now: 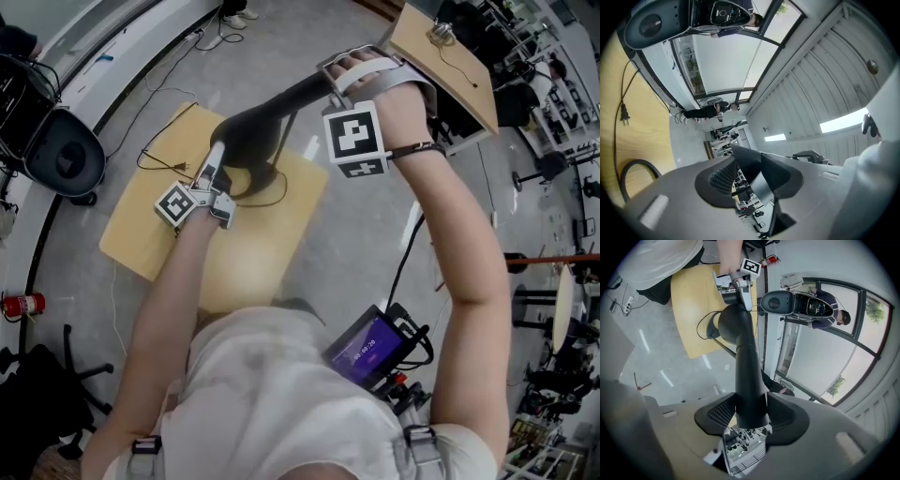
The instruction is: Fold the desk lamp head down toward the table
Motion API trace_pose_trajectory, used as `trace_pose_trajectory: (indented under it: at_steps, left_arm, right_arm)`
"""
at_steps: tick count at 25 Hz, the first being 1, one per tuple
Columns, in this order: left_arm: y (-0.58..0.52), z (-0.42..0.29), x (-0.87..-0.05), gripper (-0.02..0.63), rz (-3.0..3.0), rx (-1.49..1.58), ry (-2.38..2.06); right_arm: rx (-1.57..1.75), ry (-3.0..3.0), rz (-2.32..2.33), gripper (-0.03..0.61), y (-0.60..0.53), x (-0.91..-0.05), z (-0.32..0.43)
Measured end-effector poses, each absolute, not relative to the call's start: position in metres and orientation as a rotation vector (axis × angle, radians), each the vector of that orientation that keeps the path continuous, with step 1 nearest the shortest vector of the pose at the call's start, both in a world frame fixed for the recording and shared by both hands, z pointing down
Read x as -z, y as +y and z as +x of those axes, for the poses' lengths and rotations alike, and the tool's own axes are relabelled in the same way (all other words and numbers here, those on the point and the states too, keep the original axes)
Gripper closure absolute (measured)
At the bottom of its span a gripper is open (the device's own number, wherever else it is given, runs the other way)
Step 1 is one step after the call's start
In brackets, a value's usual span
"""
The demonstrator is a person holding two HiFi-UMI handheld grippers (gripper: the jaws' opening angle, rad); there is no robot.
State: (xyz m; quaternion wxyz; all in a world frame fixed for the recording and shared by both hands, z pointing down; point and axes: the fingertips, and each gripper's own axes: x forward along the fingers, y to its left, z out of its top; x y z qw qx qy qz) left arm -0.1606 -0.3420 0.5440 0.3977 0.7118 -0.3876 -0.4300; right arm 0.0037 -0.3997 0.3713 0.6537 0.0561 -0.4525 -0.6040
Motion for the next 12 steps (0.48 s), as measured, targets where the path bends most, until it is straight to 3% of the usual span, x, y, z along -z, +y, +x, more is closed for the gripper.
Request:
trace_pose_trajectory:
  at_steps: [12]
  left_arm:
    - [-0.320, -0.210, -0.561, 0.448, 1.835, 0.866, -1.221]
  right_arm:
    - [1.358, -1.249, 0.317, 0.298, -0.399, -0.356, 0.005]
